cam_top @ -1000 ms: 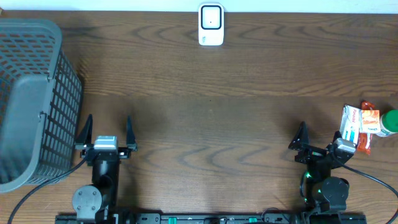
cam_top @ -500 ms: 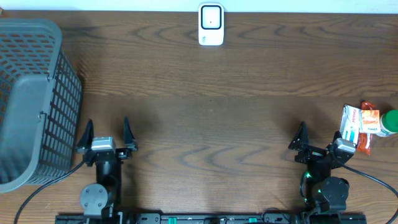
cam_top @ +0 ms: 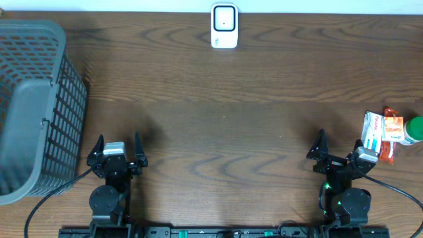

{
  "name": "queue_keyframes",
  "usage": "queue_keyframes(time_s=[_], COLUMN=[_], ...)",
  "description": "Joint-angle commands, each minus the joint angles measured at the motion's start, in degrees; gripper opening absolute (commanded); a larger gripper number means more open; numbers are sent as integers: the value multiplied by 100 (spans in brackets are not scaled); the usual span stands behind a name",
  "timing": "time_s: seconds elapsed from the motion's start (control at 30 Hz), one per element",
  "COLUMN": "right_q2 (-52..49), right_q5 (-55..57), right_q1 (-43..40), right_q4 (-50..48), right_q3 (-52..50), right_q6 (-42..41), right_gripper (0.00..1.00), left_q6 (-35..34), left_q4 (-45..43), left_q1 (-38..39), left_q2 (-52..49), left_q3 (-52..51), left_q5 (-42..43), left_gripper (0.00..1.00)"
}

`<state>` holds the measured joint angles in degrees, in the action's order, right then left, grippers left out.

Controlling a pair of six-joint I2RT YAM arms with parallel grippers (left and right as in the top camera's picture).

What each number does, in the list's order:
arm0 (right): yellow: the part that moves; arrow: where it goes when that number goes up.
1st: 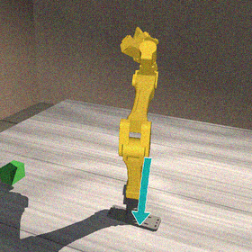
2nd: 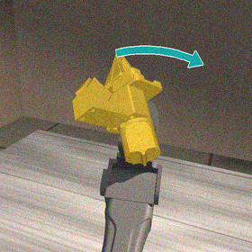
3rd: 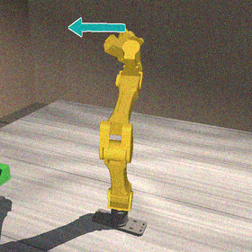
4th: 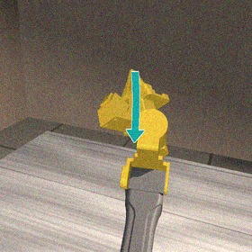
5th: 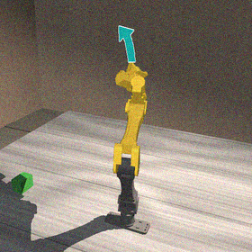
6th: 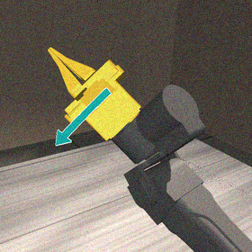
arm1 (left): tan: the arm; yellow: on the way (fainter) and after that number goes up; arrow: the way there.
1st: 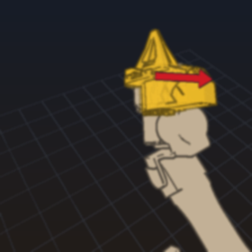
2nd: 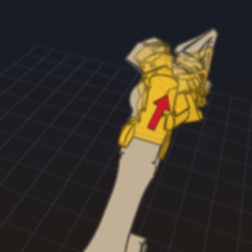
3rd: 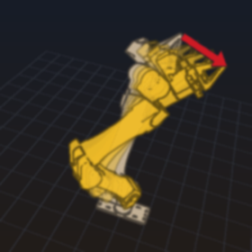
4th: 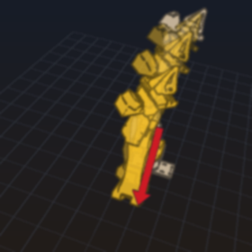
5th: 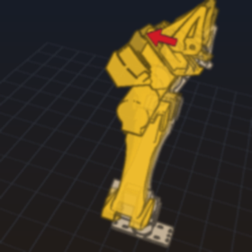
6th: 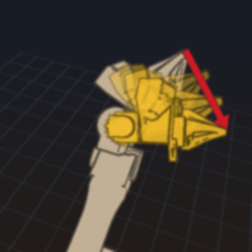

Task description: Scan the item barcode

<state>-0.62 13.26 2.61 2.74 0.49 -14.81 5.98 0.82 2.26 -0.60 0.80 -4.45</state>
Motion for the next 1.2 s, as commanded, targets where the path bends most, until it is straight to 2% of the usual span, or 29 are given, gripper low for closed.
queue_keyframes(time_s=[0.0, 0.1, 0.3, 0.6, 1.17], right_q2=[33, 33, 33, 33, 33], right_q5=[-24, -24, -24, -24, -24], right_q1=[44, 44, 44, 44, 44], right_q4=[9, 9, 9, 9, 9], right_q3=[-17, -17, -17, -17, -17], right_q6=[74, 74, 74, 74, 74], right_gripper=[99, 99, 99, 99, 99], left_q6=[-7, -2, 494, 42, 33], left_q4=[299, 304, 306, 323, 304], left_q1=[-31, -31, -31, -31, -31], left_q2=[50, 50, 50, 52, 37], left_q3=[-59, -57, -57, -57, -57], left_q5=[-116, -96, -94, -24, 13], left_gripper=[87, 87, 87, 87, 87])
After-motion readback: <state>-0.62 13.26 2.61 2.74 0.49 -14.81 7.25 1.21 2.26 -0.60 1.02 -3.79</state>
